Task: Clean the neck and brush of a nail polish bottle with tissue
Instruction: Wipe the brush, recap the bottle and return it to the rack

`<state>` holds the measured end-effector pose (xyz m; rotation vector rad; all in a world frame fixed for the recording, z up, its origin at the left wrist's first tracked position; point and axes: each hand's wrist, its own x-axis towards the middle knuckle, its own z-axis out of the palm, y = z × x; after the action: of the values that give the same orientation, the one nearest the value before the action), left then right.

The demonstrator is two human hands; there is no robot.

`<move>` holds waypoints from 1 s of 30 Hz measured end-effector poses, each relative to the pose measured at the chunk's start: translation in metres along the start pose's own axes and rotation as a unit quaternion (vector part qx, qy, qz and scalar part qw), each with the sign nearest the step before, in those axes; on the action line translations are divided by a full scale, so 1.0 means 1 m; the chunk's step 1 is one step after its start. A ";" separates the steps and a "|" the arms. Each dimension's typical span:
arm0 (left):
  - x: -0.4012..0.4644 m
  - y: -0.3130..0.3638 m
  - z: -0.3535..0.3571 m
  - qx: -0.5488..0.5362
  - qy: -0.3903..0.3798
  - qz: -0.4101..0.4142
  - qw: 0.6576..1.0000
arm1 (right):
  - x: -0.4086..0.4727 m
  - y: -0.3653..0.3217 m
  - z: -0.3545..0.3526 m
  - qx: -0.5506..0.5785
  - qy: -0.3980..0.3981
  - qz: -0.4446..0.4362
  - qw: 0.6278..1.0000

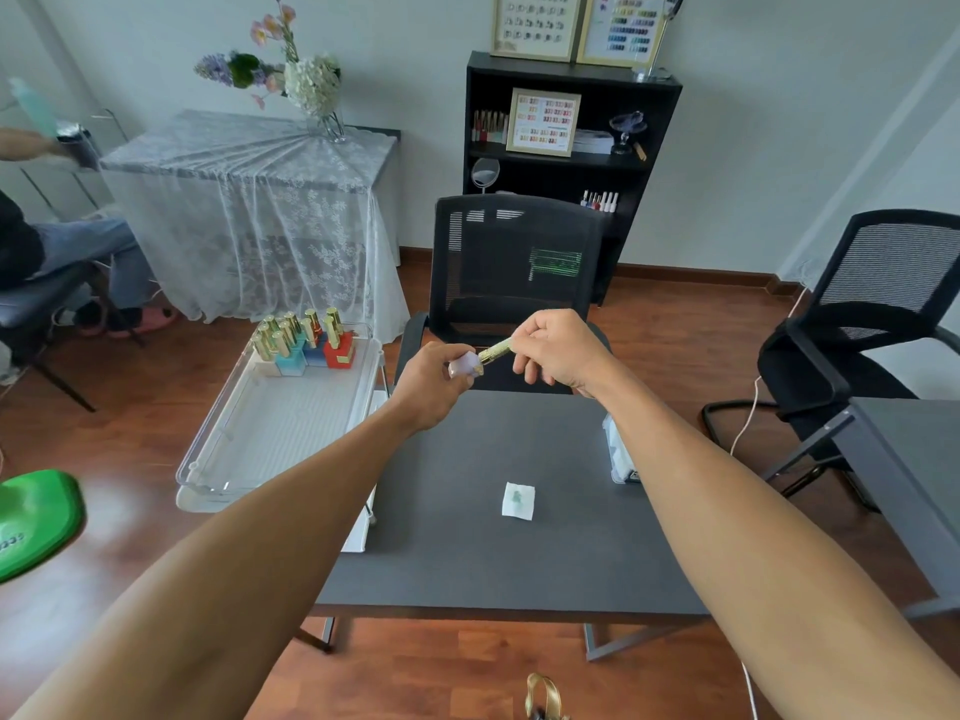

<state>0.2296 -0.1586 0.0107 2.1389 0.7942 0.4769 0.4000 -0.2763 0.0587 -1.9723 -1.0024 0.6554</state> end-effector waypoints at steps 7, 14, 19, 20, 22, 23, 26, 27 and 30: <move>-0.004 0.000 -0.002 -0.003 0.001 0.006 1.000 | -0.004 -0.001 0.003 -0.003 -0.011 -0.018 1.000; -0.005 0.002 -0.007 0.002 0.001 0.022 1.000 | -0.006 -0.002 0.006 -0.043 -0.006 -0.012 0.999; -0.003 0.000 -0.007 0.003 0.002 0.016 1.000 | -0.005 -0.003 0.007 -0.062 -0.003 -0.032 0.998; -0.002 0.000 -0.007 0.003 0.001 0.014 1.000 | -0.005 -0.004 0.007 -0.073 0.002 -0.029 0.997; -0.001 -0.001 -0.007 0.003 -0.002 0.011 1.000 | -0.005 -0.005 0.007 -0.064 0.000 -0.027 0.998; 0.000 -0.002 -0.007 0.003 -0.003 0.011 1.000 | -0.006 -0.006 0.007 -0.046 -0.006 -0.029 0.998; 0.001 -0.003 -0.009 0.005 0.000 0.020 1.000 | -0.006 -0.005 0.007 -0.021 -0.020 -0.053 0.998; 0.001 -0.004 -0.010 0.008 0.002 0.023 1.000 | -0.006 -0.004 0.007 -0.027 -0.019 -0.055 0.998; 0.002 -0.006 -0.009 0.018 0.002 0.022 1.000 | -0.005 -0.004 0.011 -0.050 -0.007 -0.045 0.998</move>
<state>0.2237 -0.1493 0.0118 2.1938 0.7631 0.4927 0.3877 -0.2744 0.0568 -1.9976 -1.1460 0.5789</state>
